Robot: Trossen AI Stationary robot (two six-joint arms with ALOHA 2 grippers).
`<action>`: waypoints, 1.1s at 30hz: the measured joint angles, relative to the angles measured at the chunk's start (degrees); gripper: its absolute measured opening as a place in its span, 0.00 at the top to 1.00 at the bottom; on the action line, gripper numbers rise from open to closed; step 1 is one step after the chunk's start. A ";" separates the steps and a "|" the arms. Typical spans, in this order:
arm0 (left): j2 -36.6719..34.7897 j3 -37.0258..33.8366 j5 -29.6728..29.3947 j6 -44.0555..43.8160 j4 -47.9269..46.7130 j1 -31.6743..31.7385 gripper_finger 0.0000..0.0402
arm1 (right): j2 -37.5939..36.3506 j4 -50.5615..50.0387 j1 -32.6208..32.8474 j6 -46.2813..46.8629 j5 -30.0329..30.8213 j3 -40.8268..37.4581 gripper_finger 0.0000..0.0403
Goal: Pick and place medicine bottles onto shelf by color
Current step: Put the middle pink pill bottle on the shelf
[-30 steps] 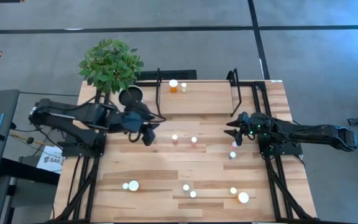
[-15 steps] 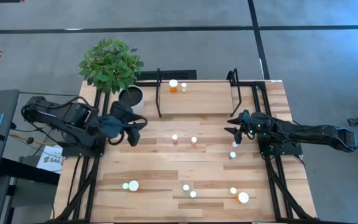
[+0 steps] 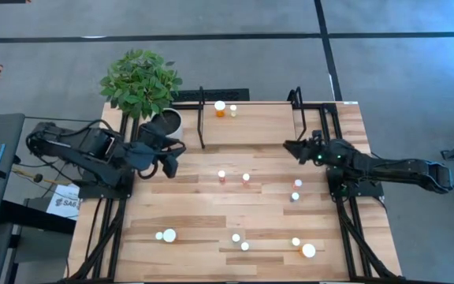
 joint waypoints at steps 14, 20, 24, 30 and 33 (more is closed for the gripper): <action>-0.88 0.00 0.03 0.83 -2.53 4.26 0.59 | 0.02 7.75 0.64 15.62 3.94 0.09 0.38; -0.83 0.00 0.45 1.28 -2.51 4.36 0.59 | 0.02 4.88 -0.40 17.04 5.89 0.09 0.38; -0.83 0.00 0.44 1.28 -2.49 4.36 0.59 | 0.84 3.74 -0.29 22.49 5.48 0.09 0.38; -0.82 0.00 0.44 1.28 -2.49 4.36 0.59 | 1.25 6.98 0.61 27.73 4.02 0.13 0.38; -0.82 0.00 0.44 1.28 -2.48 4.36 0.59 | 1.26 9.70 0.55 27.92 4.00 0.22 0.38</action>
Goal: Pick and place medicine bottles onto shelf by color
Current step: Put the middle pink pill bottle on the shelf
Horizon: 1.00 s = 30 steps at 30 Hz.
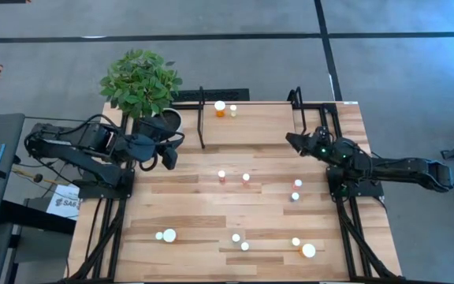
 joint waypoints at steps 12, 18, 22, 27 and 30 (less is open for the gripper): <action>0.00 0.00 0.04 -0.52 -0.01 -0.02 0.59 | 4.12 -14.73 3.29 -16.03 -1.01 19.61 0.38; 0.00 0.00 0.06 -0.55 -1.06 -0.02 0.59 | 12.26 -44.73 5.93 -17.67 -1.68 36.57 0.38; 0.00 0.00 0.07 -0.59 -1.70 -0.02 0.59 | 20.02 -57.59 8.34 -17.13 -1.68 45.95 0.38; 0.00 0.00 0.89 -0.66 -2.37 -0.02 0.59 | 30.56 -65.36 11.95 -17.64 -1.93 55.03 0.38; 0.00 0.00 1.45 -0.68 -2.49 -0.02 0.59 | 36.57 -69.22 13.44 -19.78 -2.65 59.54 0.38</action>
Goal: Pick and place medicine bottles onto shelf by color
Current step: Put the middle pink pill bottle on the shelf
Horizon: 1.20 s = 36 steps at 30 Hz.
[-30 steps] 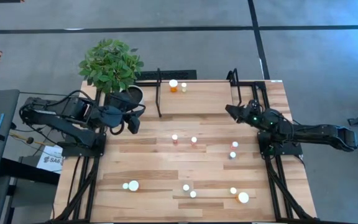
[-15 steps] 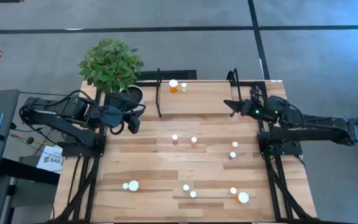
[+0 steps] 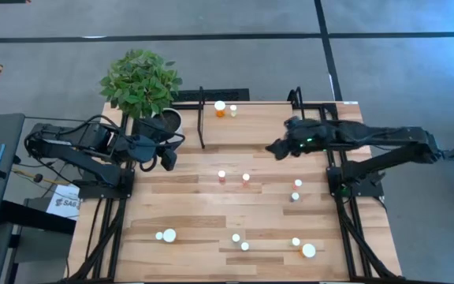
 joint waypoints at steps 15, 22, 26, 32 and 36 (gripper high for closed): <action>0.00 0.00 4.79 -1.15 -4.64 -0.40 0.59 | 23.13 -2.55 2.69 -5.79 -12.12 8.86 0.38; 0.02 0.00 4.56 -1.42 -4.97 -1.87 0.59 | 31.98 -2.58 2.71 -0.44 -14.27 10.49 0.38; 0.02 0.00 4.55 -1.93 -5.21 -2.60 0.59 | 35.48 -2.43 2.73 -0.37 -14.25 10.51 0.38; 0.02 0.00 4.51 -2.42 -5.66 -3.23 0.59 | 38.52 -0.89 3.14 0.11 -13.38 10.51 0.38; 0.02 0.00 4.51 -2.49 -6.08 -3.26 0.59 | 40.30 -0.97 3.54 0.21 -10.33 10.53 0.38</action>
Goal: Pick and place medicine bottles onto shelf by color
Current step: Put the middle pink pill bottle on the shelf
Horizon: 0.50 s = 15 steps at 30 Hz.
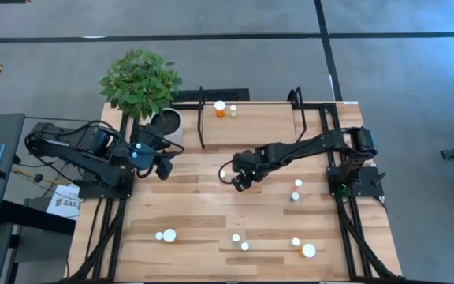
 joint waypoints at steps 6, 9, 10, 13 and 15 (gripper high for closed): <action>0.00 0.00 -0.10 0.01 -0.07 0.00 0.59 | 0.42 0.53 0.70 0.01 4.32 -0.02 0.38; 0.00 0.00 -0.15 0.10 -0.16 0.02 0.59 | 0.42 0.55 0.76 0.02 5.21 -0.02 0.38; 0.00 0.00 -0.15 0.12 -0.25 0.02 0.59 | 0.42 0.51 0.75 0.01 5.23 -0.02 0.38; 0.00 0.00 -0.41 0.13 -0.85 0.02 0.59 | 0.42 0.50 0.72 0.18 5.27 -0.02 0.38; 0.00 0.00 -0.54 0.07 -1.51 0.02 0.59 | 0.42 0.49 0.72 0.90 5.60 -0.02 0.38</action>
